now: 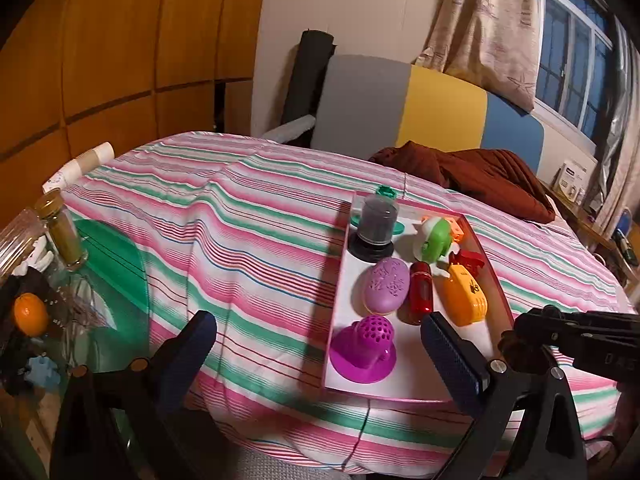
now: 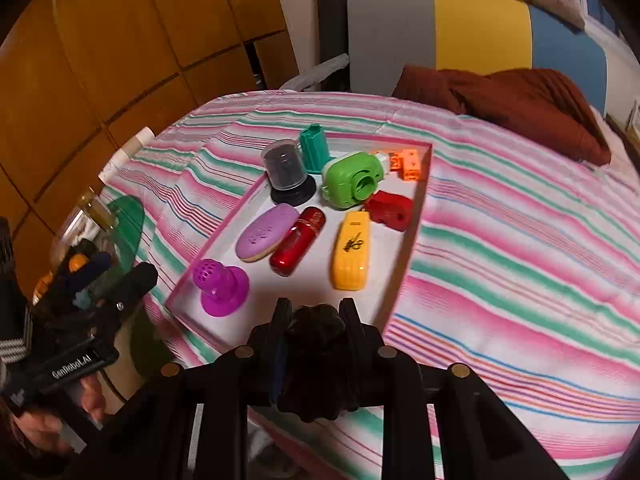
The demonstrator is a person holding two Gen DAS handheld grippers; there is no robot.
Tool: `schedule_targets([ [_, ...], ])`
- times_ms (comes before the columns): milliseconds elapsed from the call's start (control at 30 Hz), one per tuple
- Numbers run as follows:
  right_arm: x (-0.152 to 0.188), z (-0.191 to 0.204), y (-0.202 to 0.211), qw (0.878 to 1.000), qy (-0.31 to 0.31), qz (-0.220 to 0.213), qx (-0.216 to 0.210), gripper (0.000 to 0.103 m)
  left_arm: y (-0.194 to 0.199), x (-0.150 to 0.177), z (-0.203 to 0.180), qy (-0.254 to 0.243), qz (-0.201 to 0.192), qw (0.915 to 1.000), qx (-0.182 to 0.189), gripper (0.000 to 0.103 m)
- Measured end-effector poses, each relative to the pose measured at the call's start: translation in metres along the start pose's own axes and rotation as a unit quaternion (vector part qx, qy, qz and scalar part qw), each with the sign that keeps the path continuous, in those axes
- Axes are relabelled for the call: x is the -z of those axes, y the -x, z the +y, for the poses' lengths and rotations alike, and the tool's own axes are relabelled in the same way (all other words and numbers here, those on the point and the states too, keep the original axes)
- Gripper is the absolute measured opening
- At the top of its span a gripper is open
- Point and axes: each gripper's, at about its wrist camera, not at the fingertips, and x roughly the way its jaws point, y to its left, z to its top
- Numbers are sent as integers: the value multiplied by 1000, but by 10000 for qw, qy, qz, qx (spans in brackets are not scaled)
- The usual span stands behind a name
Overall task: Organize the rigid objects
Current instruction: 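Carry the brown spiky ball over the tray and lower it beside the purple cup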
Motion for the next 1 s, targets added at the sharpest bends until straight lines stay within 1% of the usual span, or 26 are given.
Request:
schedule_targets([
  [100, -2, 5, -9, 9999, -67, 73, -49, 23, 1, 0, 2, -9, -8, 10000, -42, 103],
  [333, -10, 21, -25, 10000, 6, 66, -56, 23, 1, -2, 7, 50, -22, 10000, -84, 103],
  [467, -14, 29, -30, 9999, 128, 23, 73, 23, 2, -3, 8, 46, -51, 9999, -112, 103],
  [600, -13, 29, -37, 9996, 154, 85, 239, 24, 2, -3, 7, 36, -39, 9999, -126, 103],
  [767, -11, 33, -37, 9997, 217, 71, 74, 29, 1, -1, 6, 10, -2, 9999, -125, 103],
  [867, -10, 39, -34, 9992, 363, 31, 187, 31, 1, 0, 6, 28, 16, 9999, -127, 103],
  [1000, -7, 40, -33, 9991, 381, 47, 187, 32, 1, 1, 6, 55, 39, 9999, -144, 103],
])
